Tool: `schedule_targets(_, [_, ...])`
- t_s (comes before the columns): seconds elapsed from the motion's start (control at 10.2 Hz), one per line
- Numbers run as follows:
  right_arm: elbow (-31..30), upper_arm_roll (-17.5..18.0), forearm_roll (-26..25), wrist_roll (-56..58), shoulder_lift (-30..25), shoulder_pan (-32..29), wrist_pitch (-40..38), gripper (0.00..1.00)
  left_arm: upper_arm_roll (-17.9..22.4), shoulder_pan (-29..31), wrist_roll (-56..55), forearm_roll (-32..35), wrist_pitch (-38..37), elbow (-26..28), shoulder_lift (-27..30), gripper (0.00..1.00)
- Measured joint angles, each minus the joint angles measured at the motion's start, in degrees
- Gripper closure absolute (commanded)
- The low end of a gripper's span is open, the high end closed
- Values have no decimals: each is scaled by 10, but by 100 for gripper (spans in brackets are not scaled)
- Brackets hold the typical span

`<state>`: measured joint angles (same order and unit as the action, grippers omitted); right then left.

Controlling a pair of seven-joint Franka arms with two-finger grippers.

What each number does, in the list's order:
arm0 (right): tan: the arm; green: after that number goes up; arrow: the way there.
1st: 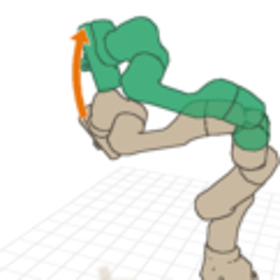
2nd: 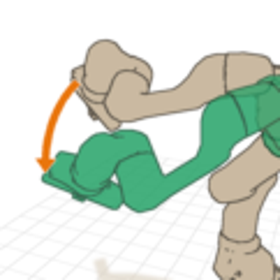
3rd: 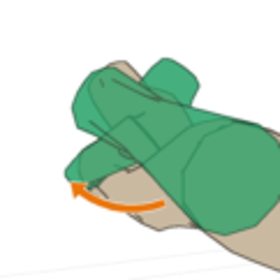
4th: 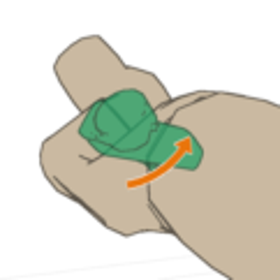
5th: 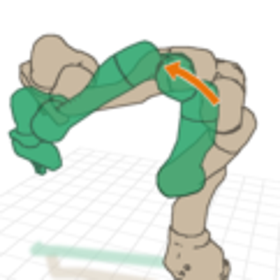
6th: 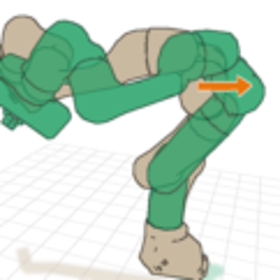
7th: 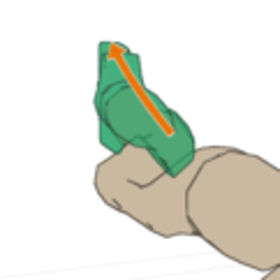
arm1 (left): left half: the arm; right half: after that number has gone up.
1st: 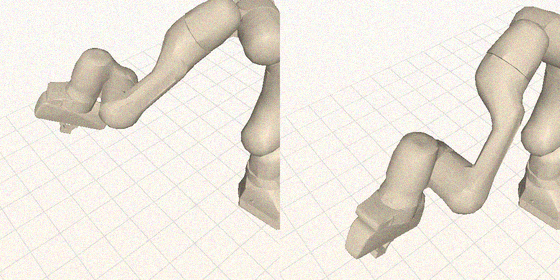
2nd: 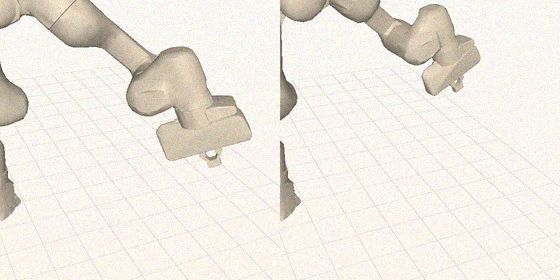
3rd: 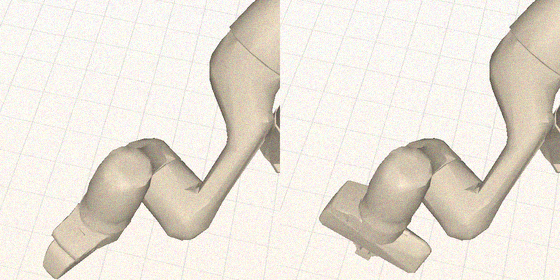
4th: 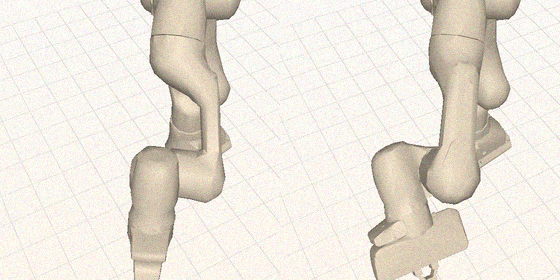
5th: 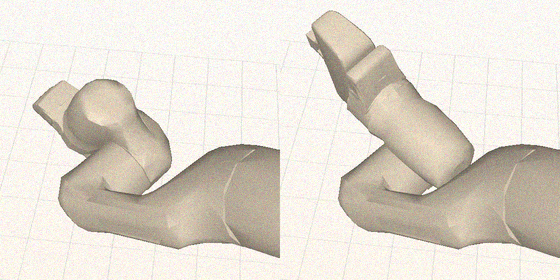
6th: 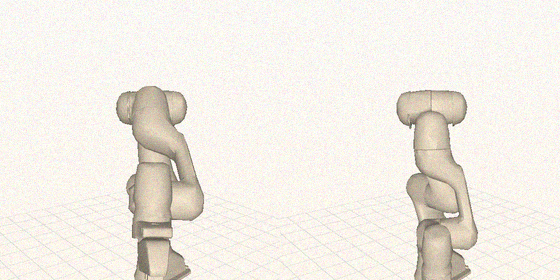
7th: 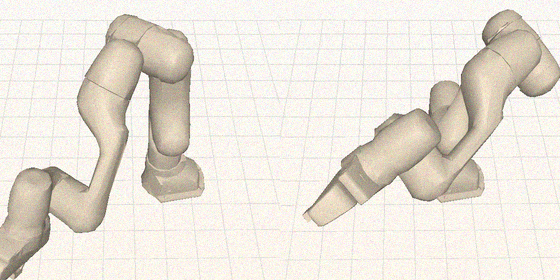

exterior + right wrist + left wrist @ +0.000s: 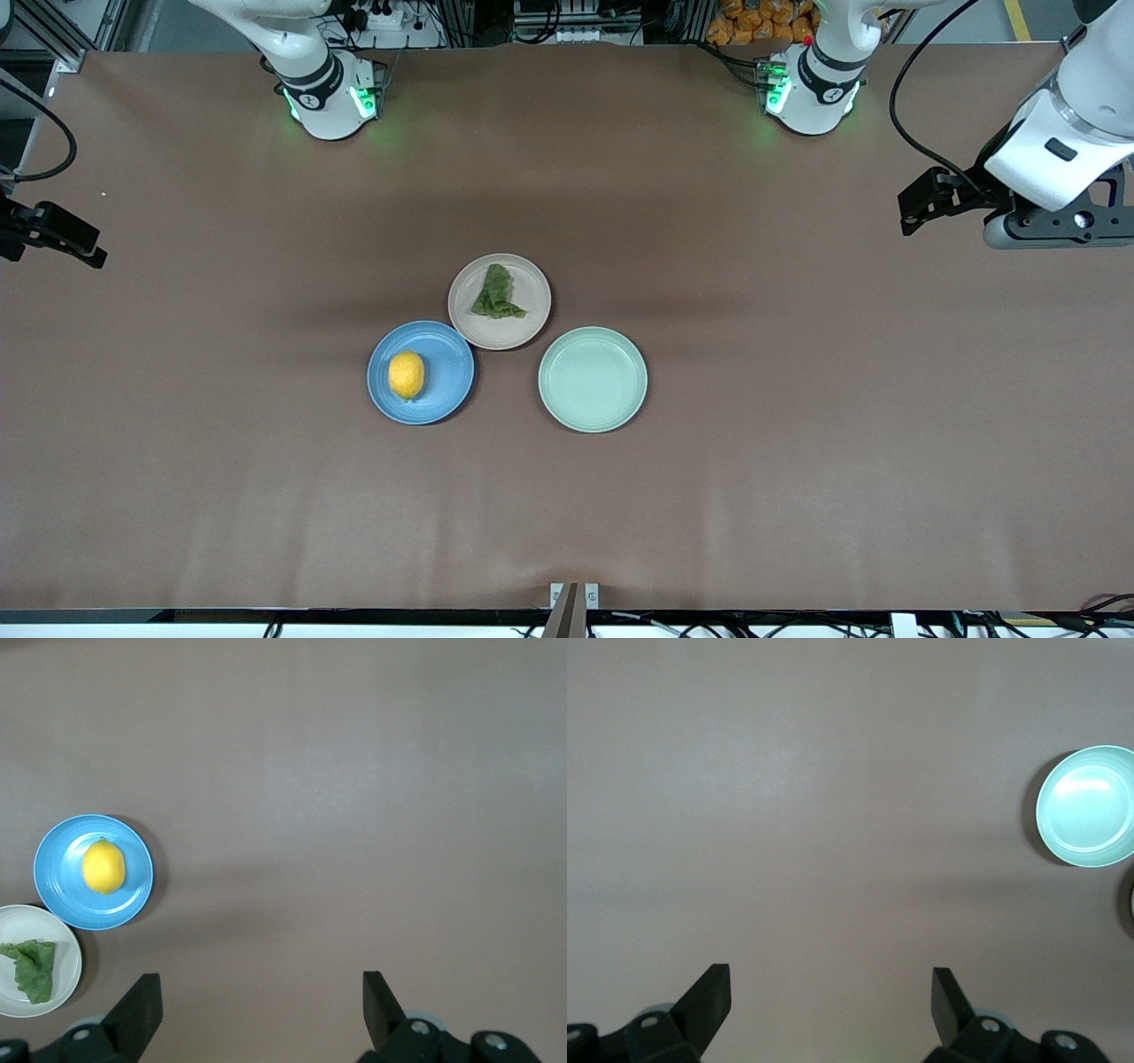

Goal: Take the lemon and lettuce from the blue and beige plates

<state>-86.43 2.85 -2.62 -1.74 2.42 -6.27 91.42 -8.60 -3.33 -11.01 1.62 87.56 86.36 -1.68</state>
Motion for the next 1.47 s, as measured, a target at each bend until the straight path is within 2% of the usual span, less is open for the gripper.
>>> schedule_targets(0.59, [0,0,0,0,0,0,0,0,0,0,0,0,0,0,-4,0])
schedule_targets(1.47, [-1,0,0,0,2,0,-6,0,-1,-8,0,0,31,1,-52,0])
